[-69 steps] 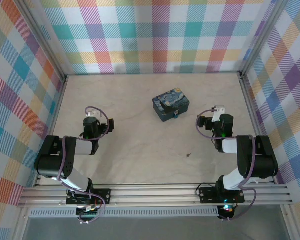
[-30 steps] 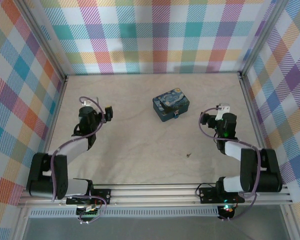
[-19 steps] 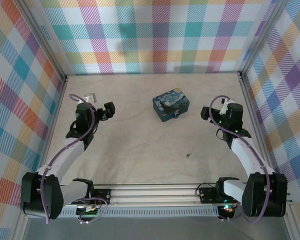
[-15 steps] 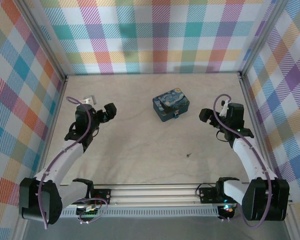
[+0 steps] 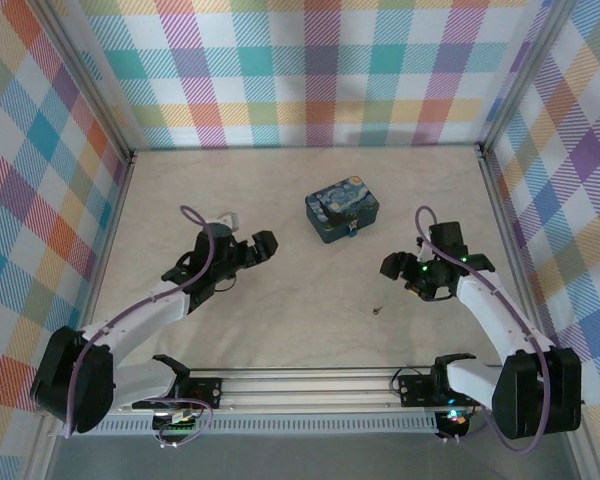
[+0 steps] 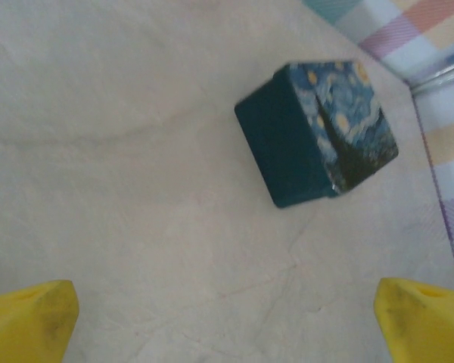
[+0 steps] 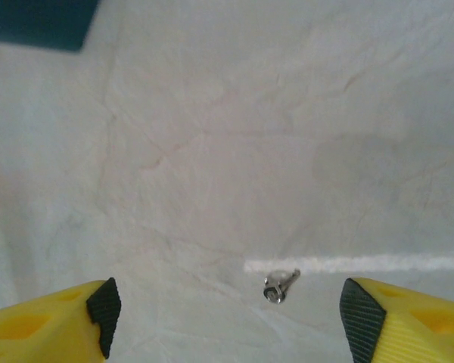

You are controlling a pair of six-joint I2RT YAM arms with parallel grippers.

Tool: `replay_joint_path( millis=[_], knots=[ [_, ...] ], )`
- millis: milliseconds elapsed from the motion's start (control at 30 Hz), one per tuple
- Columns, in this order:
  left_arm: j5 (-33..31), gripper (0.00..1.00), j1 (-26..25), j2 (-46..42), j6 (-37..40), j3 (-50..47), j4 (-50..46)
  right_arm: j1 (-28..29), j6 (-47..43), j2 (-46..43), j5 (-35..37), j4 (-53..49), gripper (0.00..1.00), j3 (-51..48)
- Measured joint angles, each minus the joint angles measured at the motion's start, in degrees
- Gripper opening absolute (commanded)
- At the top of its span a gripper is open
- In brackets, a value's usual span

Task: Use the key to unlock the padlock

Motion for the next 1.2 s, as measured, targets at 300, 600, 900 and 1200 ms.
replay_joint_path(
  millis=[300,600,900,1200],
  knots=[
    [0.02,1.00,-2.47,5.62,-1.16,3.37,1.36,9.31,1.46,5.64,3.76,-3.06,0.59,-0.39],
    [-0.61,1.00,-2.80,5.75,-1.16,3.76,2.25,15.58,2.69,13.22,7.41,-3.85,0.43,0.33],
    [-1.07,1.00,-2.84,5.75,-1.16,3.76,2.23,17.68,3.06,15.93,9.20,-3.67,0.34,0.83],
    [-1.07,1.00,-2.84,5.73,-1.16,3.76,2.23,18.36,3.23,17.49,10.58,-3.65,0.29,1.57]
  ],
)
